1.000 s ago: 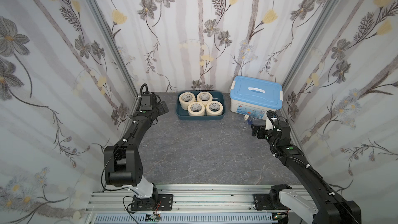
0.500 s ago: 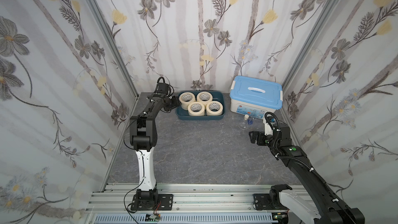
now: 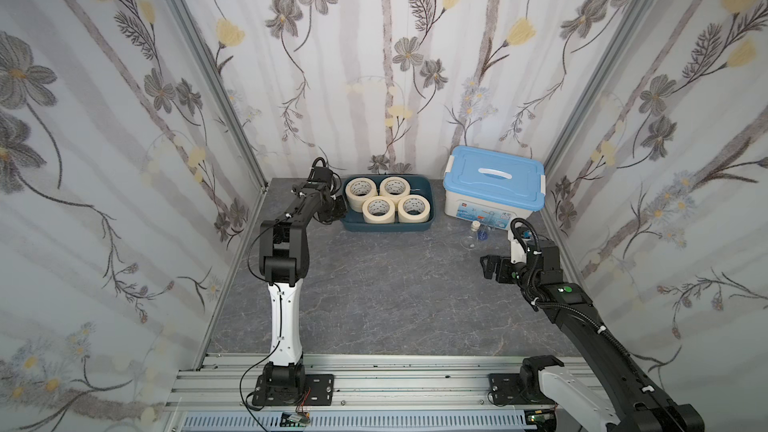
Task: Take out the art tape in the storage box
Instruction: Move the storage box to the center of the board.
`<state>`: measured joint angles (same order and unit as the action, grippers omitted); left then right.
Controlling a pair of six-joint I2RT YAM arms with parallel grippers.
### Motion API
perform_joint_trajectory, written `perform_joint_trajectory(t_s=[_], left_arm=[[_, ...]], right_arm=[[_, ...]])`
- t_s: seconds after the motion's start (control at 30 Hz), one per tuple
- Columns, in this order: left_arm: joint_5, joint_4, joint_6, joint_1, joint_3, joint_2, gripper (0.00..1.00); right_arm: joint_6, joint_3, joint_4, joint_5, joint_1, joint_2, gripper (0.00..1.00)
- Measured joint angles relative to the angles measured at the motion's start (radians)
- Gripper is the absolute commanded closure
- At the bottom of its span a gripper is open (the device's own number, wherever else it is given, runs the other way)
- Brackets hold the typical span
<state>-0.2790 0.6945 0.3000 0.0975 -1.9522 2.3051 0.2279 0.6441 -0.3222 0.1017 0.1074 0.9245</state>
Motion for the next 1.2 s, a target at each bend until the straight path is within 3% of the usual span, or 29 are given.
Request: perform_joint_trajectory(t_s=[0.1, 0.2, 0.53, 0.77, 1.2], left_arm=[[0.013, 0.002, -0.013, 0.009, 0.023, -0.024, 0.98], [0.023, 0.006, -0.010, 0.015, 0.061, -0.057, 1.00], [0.067, -0.065, -0.011, 0.043, 0.330, -0.250, 1.00], [0.074, -0.143, 0.017, 0.129, 0.518, -0.354, 1.00], [0.099, -0.256, 0.107, 0.241, 0.650, -0.415, 1.00]], right_arm=[[0.000, 0.003, -0.001, 0.000, 0.000, -0.001, 0.00], [0.000, 0.004, -0.003, 0.003, 0.000, -0.003, 0.00], [-0.005, 0.015, -0.029, 0.005, 0.000, -0.017, 0.00], [-0.010, 0.044, -0.036, 0.045, 0.000, -0.002, 0.00], [0.001, 0.088, -0.076, 0.093, 0.006, 0.050, 0.00]])
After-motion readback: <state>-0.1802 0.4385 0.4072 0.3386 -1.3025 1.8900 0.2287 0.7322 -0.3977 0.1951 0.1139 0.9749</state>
